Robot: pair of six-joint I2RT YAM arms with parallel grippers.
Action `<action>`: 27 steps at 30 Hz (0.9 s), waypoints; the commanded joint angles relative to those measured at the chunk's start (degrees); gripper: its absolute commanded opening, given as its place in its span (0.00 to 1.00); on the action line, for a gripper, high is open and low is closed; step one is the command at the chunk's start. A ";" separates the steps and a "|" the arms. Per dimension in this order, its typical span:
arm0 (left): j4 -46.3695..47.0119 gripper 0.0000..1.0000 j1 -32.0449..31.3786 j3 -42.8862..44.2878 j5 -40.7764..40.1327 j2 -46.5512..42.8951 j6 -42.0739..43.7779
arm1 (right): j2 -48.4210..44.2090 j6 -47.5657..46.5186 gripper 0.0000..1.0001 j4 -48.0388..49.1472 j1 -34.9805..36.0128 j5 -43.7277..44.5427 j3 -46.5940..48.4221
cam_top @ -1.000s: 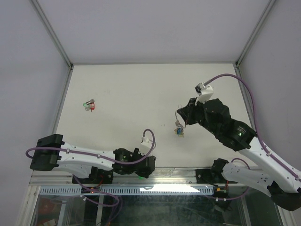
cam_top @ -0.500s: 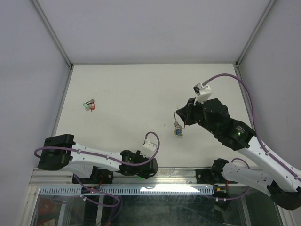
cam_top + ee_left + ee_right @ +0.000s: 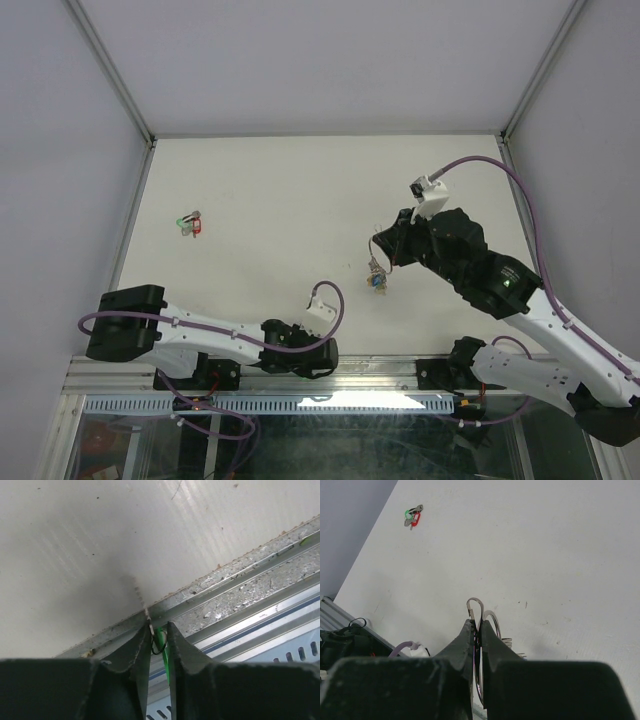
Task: Put the keys on the keyring
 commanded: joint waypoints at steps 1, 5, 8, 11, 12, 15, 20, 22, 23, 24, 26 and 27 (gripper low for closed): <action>-1.01 0.09 -0.40 -1.39 0.94 2.66 0.56 | -0.52 0.66 0.00 3.84 -0.19 -0.56 0.62; -1.65 0.00 -0.39 -0.90 -0.74 0.47 1.51 | -0.62 0.58 0.00 3.86 -0.19 -0.35 0.53; -2.21 0.00 -0.40 -0.05 -3.61 -5.19 2.26 | -0.77 0.49 0.00 3.81 -0.19 -0.01 0.48; -1.80 0.00 0.15 0.18 -7.52 -11.55 3.67 | -1.03 0.42 0.00 3.81 -0.16 0.52 0.28; -0.68 0.00 1.01 -0.21 -7.90 -14.24 4.87 | -1.13 0.34 0.00 3.83 -0.18 0.75 0.19; 5.78 0.00 6.75 -2.87 -5.79 -22.08 13.92 | -1.13 -0.50 0.00 3.89 -0.24 1.21 0.08; 15.51 0.00 10.90 -3.21 -2.86 -31.00 32.94 | -1.81 -4.05 0.00 4.08 -0.28 0.56 0.22; 17.02 0.00 11.32 -3.29 -4.38 -31.61 38.73 | -2.34 -5.43 0.00 4.70 -0.28 0.37 -0.14; 17.76 0.00 11.96 -3.89 -5.12 -31.46 41.04 | -2.69 -5.89 0.00 4.95 -0.28 0.33 -0.24; 17.98 0.00 13.51 -3.99 -4.46 -30.21 42.79 | -2.84 -6.24 0.00 4.98 -0.28 0.19 -0.26; 17.42 0.00 20.03 -3.56 2.51 -25.84 44.51 | -2.73 -6.39 0.00 4.74 -0.28 -0.08 -0.03; 17.97 0.00 24.51 -3.50 9.40 -23.14 45.63 | -2.72 -6.46 0.00 4.68 -0.29 -0.04 -0.03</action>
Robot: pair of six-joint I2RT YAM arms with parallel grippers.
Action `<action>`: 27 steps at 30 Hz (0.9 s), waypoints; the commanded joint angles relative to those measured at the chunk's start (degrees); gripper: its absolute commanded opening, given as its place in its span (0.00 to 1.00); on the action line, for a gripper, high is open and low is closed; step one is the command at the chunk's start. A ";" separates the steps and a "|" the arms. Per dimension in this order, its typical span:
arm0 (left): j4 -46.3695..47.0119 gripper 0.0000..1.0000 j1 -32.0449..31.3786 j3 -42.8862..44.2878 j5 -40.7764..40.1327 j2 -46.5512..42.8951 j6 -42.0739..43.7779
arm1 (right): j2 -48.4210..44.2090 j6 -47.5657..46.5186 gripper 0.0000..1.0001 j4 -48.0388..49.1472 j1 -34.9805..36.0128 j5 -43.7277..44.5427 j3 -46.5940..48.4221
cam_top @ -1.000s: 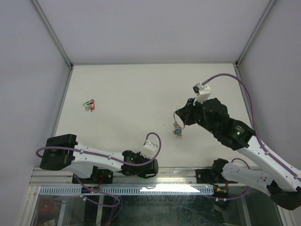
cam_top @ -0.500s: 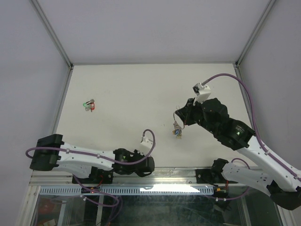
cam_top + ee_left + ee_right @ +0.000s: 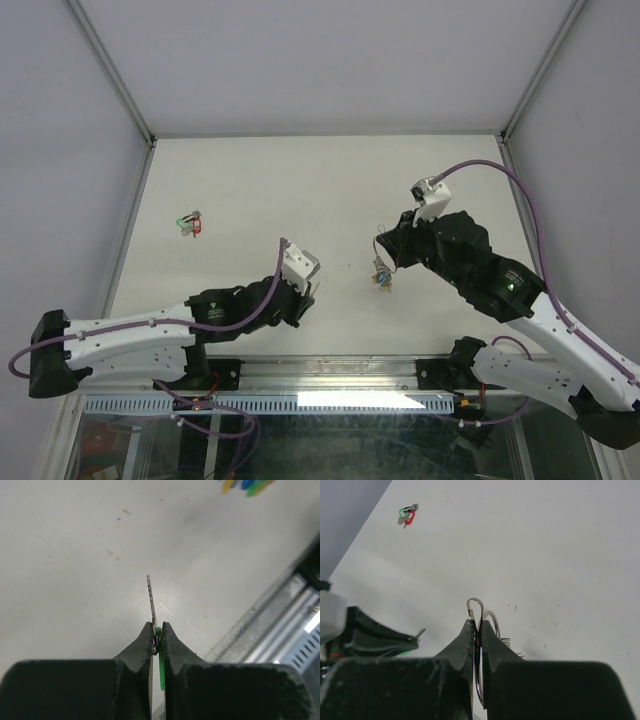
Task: Put the keys on the keyring
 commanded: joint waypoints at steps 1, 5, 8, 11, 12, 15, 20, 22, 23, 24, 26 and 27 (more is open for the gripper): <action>4.52 0.00 13.71 -0.09 15.92 9.91 11.31 | -1.37 -2.20 0.00 4.34 -0.28 -0.24 0.87; 3.62 0.00 16.40 2.76 15.94 22.48 12.81 | -1.62 -2.15 0.00 3.69 -0.28 0.59 0.90; 4.39 0.05 16.40 4.73 15.96 27.02 12.79 | -1.68 -2.15 0.00 3.43 -0.28 0.59 0.81; 5.27 0.29 16.40 5.31 15.05 28.87 12.50 | -1.58 -2.15 0.00 3.37 -0.28 0.38 0.54; 5.21 0.34 16.44 5.44 14.64 29.28 12.35 | -1.55 -2.08 0.00 3.39 -0.29 0.32 0.44; 5.10 0.51 16.48 5.24 14.29 27.90 11.59 | -1.45 -2.22 0.00 3.40 -0.29 0.11 0.43; 3.60 0.61 17.05 4.38 11.73 20.40 8.86 | -1.29 -2.25 0.00 3.41 -0.28 0.07 0.43; 1.63 0.60 17.71 4.21 11.15 18.60 7.49 | -1.25 -2.07 0.00 3.52 -0.28 -0.02 0.28; 1.06 0.59 17.83 3.99 11.72 18.11 7.03 | -1.21 -1.99 0.00 3.57 -0.28 -0.07 0.22; 0.68 0.58 17.83 3.85 12.71 17.78 6.38 | -1.13 -1.82 0.00 3.53 -0.28 -0.02 0.18; 0.33 0.55 17.80 3.09 16.57 17.50 4.99 | -1.05 -1.65 0.00 3.46 -0.28 -0.07 0.20; 0.56 0.52 17.74 2.41 18.70 17.29 4.44 | -1.02 -1.64 0.00 3.44 -0.28 -0.12 0.25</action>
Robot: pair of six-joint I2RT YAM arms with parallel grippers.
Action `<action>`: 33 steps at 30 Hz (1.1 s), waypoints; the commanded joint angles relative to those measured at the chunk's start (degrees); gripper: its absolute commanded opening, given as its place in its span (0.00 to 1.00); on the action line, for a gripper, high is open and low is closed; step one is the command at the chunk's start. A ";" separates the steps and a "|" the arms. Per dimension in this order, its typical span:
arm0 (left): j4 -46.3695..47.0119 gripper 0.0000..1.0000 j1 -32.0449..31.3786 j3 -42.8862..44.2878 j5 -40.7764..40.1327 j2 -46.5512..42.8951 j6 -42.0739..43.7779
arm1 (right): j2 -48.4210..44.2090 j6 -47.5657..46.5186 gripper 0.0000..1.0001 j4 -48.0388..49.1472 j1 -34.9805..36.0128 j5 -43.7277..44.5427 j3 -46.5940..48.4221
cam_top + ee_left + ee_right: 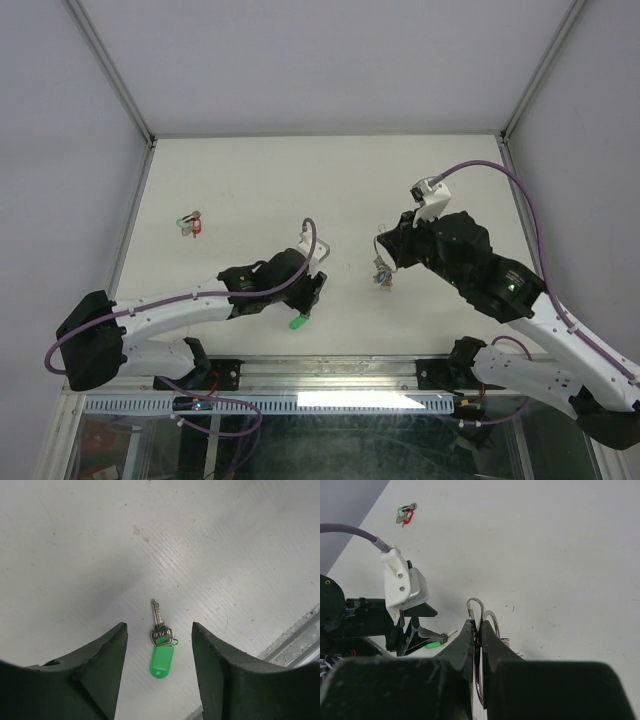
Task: Put the keys on the keyring
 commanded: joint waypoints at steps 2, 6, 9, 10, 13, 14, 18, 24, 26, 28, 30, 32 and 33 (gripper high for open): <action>-0.23 0.49 -0.03 -2.64 8.01 -2.16 -3.49 | -0.66 -0.05 0.00 3.19 -0.31 -0.26 0.14; -0.87 0.51 -0.23 -3.42 10.43 -3.73 0.00 | -0.42 0.28 0.00 3.68 -0.37 -1.22 -0.69; 1.99 0.53 -0.21 -1.58 17.14 -3.76 6.71 | -0.09 0.43 0.00 3.91 -0.35 -2.13 -0.62; 1.98 0.54 -0.21 -0.37 17.32 -3.33 8.85 | -0.08 0.44 0.00 3.92 -0.38 -2.15 -0.58; -0.97 0.54 -0.21 4.51 13.03 -1.52 17.53 | -0.50 -0.06 0.00 3.54 -0.36 -1.94 -0.32; -2.51 0.54 -0.17 6.06 10.96 -0.52 20.78 | -0.68 -0.19 0.00 3.46 -0.36 -1.79 -0.31; -3.04 0.55 0.64 5.85 8.24 -0.53 34.08 | -1.92 -0.69 0.00 2.90 -0.36 -1.37 -0.55; -0.55 0.62 1.28 -5.68 17.94 -13.72 53.82 | -3.20 -1.37 0.00 2.69 -0.36 -0.38 -1.02; -0.39 0.65 1.28 -7.81 18.77 -15.97 56.43 | -3.07 -1.57 0.00 2.75 -0.36 -0.48 -1.01; -0.07 0.65 1.28 -9.13 20.22 -17.15 58.03 | -2.95 -1.77 0.00 2.57 -0.36 -0.66 -0.97; 0.27 0.64 1.28 -9.36 21.77 -17.30 58.14 | -3.02 -1.73 0.00 2.30 -0.37 -0.63 -1.03; -0.74 0.65 1.37 -8.77 24.10 -16.47 59.64 | -3.35 -1.63 0.00 2.30 -0.37 -0.37 -1.37; -1.20 0.65 1.37 -8.31 25.48 -15.85 60.85 | -3.54 -1.56 0.00 2.25 -0.37 -0.35 -1.51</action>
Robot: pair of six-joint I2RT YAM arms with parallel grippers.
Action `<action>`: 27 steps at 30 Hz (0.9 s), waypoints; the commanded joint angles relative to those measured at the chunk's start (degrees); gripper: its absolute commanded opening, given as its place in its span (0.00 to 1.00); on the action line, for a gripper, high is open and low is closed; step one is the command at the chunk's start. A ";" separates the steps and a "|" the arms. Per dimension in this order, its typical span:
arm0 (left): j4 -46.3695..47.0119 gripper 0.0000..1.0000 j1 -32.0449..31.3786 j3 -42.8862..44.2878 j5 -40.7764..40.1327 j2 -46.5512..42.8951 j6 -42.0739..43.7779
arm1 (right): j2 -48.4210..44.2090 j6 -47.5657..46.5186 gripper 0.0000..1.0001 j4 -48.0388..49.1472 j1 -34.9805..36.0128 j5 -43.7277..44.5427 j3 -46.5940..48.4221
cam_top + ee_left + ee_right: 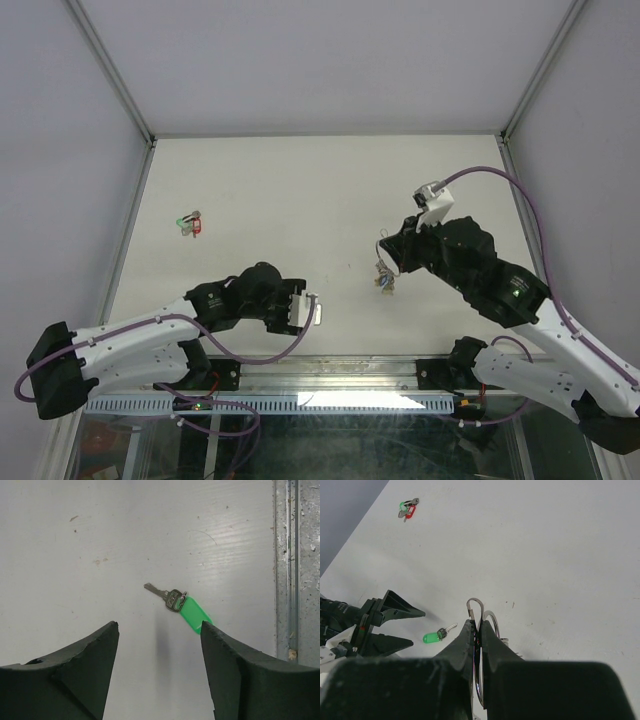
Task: Put the keys on the keyring
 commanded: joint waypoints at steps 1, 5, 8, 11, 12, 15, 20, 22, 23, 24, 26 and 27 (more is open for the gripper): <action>1.94 0.63 0.63 1.24 7.59 1.05 8.90 | -1.28 -0.74 0.00 2.65 -0.19 0.97 -0.15; 3.79 0.46 0.75 0.75 6.19 3.80 14.15 | -1.67 -0.60 0.00 2.49 -0.19 1.27 -0.64; 3.26 0.42 1.17 0.72 4.20 7.32 15.90 | -1.82 -0.68 0.00 2.15 -0.19 1.41 -0.80; 1.70 0.41 2.64 2.94 7.03 11.07 15.09 | -1.97 -0.74 0.00 1.58 -0.19 1.98 -0.64; 0.94 0.41 3.33 3.76 8.32 12.06 14.90 | -2.09 -0.79 0.00 1.45 -0.21 2.04 -0.62; -1.07 0.40 4.11 5.65 9.59 15.01 15.17 | -2.47 -0.63 0.00 1.20 -0.19 2.34 -0.73; -3.54 0.38 4.76 8.43 12.31 19.02 15.70 | -2.63 -0.23 0.00 0.85 -0.19 2.35 -0.97; -4.07 0.37 4.80 9.58 13.35 20.10 15.75 | -2.80 -0.36 0.00 0.77 -0.19 2.46 -0.90; -4.48 0.37 4.77 9.95 13.79 20.50 15.85 | -2.79 -0.38 0.00 0.63 -0.19 2.47 -0.89; -4.81 0.37 4.76 10.20 14.00 20.82 15.93 | -2.83 -0.33 0.00 0.58 -0.19 2.59 -0.85; -5.60 0.37 4.75 10.46 13.97 21.21 16.19 | -2.90 -0.28 0.00 0.55 -0.22 2.57 -0.95; -5.83 0.38 4.76 10.46 13.86 21.30 16.28 | -2.92 -0.29 0.00 0.45 -0.27 2.63 -0.96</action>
